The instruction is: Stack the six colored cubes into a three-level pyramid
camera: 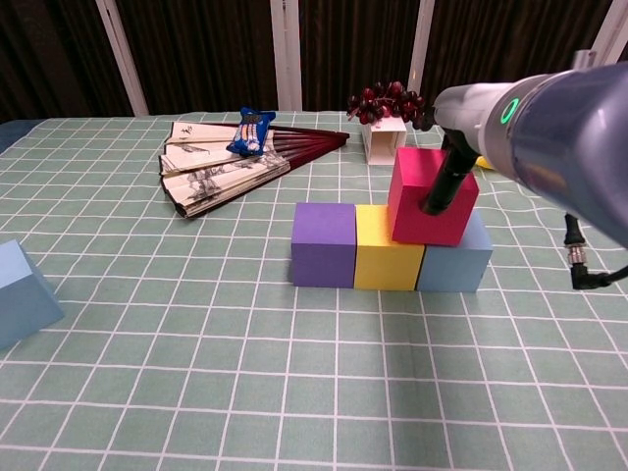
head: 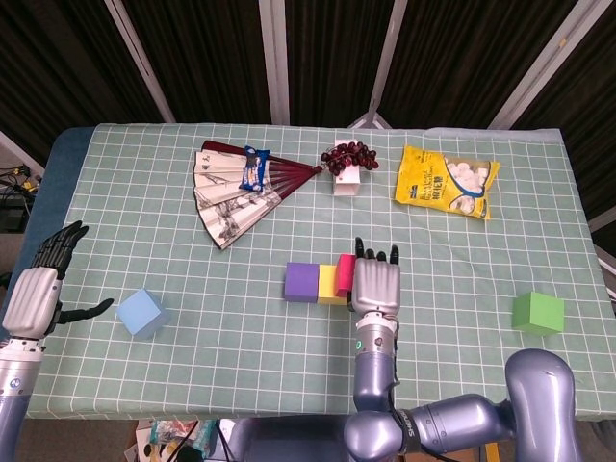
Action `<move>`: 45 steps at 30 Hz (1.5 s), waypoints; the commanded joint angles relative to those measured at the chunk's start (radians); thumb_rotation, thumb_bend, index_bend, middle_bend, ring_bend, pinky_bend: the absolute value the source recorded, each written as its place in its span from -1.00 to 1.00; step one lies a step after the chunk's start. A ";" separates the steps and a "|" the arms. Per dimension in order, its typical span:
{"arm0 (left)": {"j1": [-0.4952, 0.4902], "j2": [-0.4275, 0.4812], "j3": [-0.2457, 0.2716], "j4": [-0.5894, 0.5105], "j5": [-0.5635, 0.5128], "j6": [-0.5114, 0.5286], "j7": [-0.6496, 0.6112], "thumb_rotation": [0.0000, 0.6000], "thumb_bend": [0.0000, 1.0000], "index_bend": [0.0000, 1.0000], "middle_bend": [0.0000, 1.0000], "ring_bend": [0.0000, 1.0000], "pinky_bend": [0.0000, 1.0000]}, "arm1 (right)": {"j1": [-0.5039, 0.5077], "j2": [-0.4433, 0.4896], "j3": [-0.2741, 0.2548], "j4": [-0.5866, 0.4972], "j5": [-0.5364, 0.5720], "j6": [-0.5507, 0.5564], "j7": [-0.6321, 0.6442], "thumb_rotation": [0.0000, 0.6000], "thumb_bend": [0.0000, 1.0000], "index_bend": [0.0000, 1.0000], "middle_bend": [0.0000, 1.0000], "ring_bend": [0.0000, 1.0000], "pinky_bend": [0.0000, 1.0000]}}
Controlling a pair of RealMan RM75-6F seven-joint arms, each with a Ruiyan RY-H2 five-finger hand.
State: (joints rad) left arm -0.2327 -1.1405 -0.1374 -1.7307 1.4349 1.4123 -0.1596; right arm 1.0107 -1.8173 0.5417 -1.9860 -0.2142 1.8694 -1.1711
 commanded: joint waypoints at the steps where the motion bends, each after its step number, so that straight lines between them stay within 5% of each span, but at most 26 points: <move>1: 0.000 0.000 0.000 0.001 0.001 0.000 0.001 1.00 -0.79 -1.00 -0.99 -0.99 -0.93 | -0.001 0.000 0.001 0.000 0.000 0.000 -0.001 1.00 -0.24 -1.00 -0.28 -0.58 -1.00; 45: -0.001 0.001 0.001 0.000 -0.007 -0.006 0.000 1.00 -0.79 -1.00 -0.99 -0.99 -0.93 | -0.014 -0.019 0.005 0.021 0.004 -0.024 -0.008 1.00 -0.24 -1.00 -0.30 -0.63 -1.00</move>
State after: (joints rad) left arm -0.2339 -1.1396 -0.1368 -1.7307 1.4280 1.4061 -0.1596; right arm 0.9966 -1.8368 0.5465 -1.9649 -0.2106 1.8449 -1.1793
